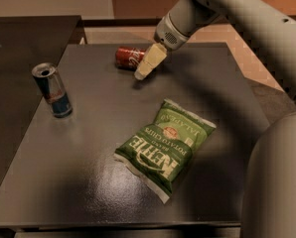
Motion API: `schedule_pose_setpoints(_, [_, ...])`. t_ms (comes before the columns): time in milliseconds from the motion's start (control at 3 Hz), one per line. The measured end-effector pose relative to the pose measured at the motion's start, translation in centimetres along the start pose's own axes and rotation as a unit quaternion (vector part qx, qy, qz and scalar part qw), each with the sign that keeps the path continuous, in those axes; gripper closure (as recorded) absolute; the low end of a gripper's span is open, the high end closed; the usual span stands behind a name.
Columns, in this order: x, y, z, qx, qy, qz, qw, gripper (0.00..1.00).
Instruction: Pick coke can
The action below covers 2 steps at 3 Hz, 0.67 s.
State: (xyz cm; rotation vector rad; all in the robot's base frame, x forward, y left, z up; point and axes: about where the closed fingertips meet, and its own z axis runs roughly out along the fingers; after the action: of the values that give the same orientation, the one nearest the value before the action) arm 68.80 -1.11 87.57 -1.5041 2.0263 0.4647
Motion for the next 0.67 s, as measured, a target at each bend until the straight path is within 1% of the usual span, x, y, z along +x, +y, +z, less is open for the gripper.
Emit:
schedule_pose_setpoints(333, [-0.5,-0.1,2.1,-0.014,-0.001,0.006,0.9999,0.00])
schedule_pose_setpoints(667, [-0.2,-0.6,3.7,-0.021,0.001,0.017,0.9996,0.00])
